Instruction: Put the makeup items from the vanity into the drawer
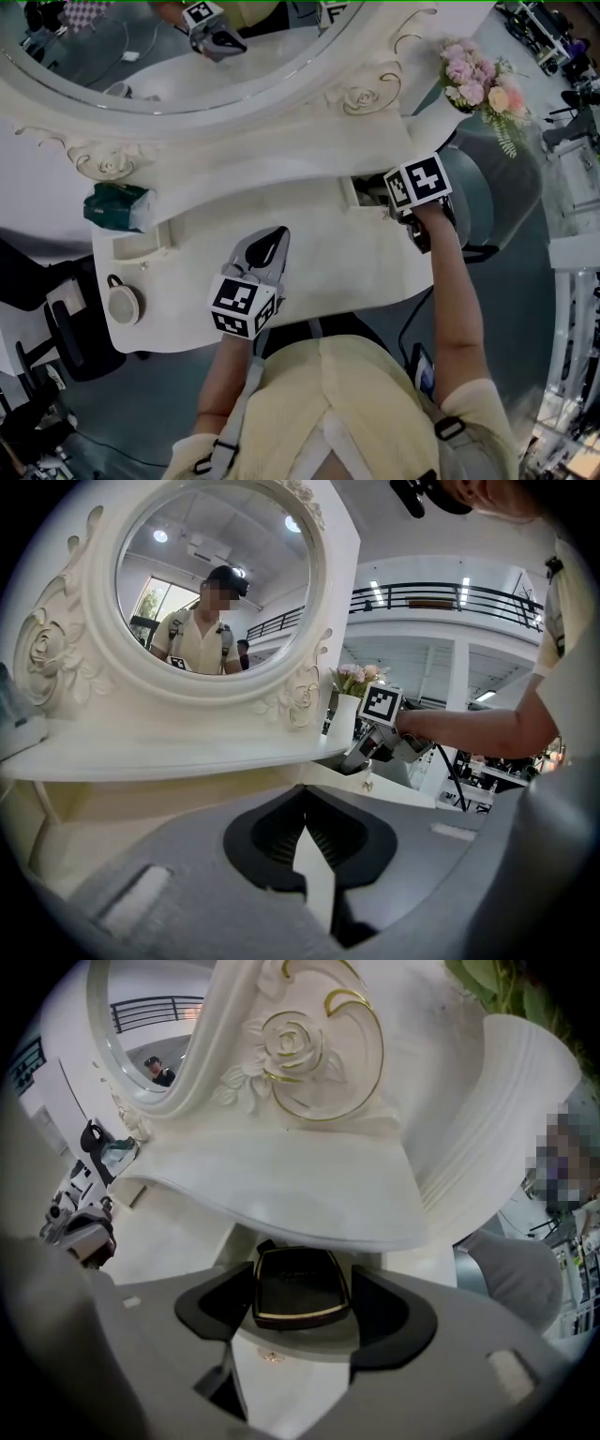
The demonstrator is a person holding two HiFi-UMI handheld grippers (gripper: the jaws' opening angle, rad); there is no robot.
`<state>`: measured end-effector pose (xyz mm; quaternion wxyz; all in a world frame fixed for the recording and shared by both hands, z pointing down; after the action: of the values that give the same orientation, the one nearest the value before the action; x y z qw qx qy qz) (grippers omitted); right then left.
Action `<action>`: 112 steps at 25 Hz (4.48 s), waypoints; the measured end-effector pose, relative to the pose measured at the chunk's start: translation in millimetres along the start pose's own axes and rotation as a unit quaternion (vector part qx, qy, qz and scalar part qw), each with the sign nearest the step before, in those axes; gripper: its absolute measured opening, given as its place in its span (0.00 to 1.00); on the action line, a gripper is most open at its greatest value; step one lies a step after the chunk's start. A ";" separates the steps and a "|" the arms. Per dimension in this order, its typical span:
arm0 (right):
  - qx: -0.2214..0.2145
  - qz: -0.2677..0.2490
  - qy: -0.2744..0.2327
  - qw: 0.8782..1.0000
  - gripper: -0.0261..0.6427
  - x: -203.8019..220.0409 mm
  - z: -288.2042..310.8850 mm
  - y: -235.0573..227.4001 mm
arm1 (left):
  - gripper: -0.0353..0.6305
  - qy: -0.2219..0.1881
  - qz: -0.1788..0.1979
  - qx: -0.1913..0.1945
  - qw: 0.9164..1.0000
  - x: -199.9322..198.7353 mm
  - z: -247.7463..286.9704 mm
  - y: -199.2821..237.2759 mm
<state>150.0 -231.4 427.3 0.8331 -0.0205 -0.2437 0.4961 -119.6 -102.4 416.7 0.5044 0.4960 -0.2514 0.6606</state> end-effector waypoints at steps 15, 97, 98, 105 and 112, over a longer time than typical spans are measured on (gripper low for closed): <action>0.016 0.002 -0.026 1.000 0.53 4.5 1.6 -3.0 | 0.06 0.006 0.002 -0.005 1.000 1.1 0.7 -0.4; -0.109 -0.106 -0.192 0.970 0.04 49.2 -36.3 111.4 | 0.06 0.002 -0.028 -0.032 0.999 -14.1 -14.0 10.6; -0.110 -0.106 -0.193 0.969 0.04 48.7 -36.5 111.9 | 0.06 0.002 -0.028 -0.032 0.999 -14.2 -14.2 11.0; -0.113 -0.108 -0.197 0.968 0.04 46.6 -36.4 114.2 | 0.06 0.004 -0.025 -0.033 0.999 -13.1 -14.2 13.8; -0.116 -0.109 -0.198 0.967 0.04 46.2 -36.6 117.1 | 0.06 0.006 -0.022 -0.034 0.999 -12.6 -15.4 14.2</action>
<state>87.9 -125.7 380.6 0.8094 0.0082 -0.4603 0.3647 -138.8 -100.0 401.7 0.5369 0.4800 -0.2602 0.6432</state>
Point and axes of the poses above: the fingertips, and each gripper's own axes: z forward along the fingers, y to its left, x out of its underside, the point moved 7 cm from there along -z, backward along the fingers, and after that the axes turned 15 degrees about -x, right-handed, at the moved point
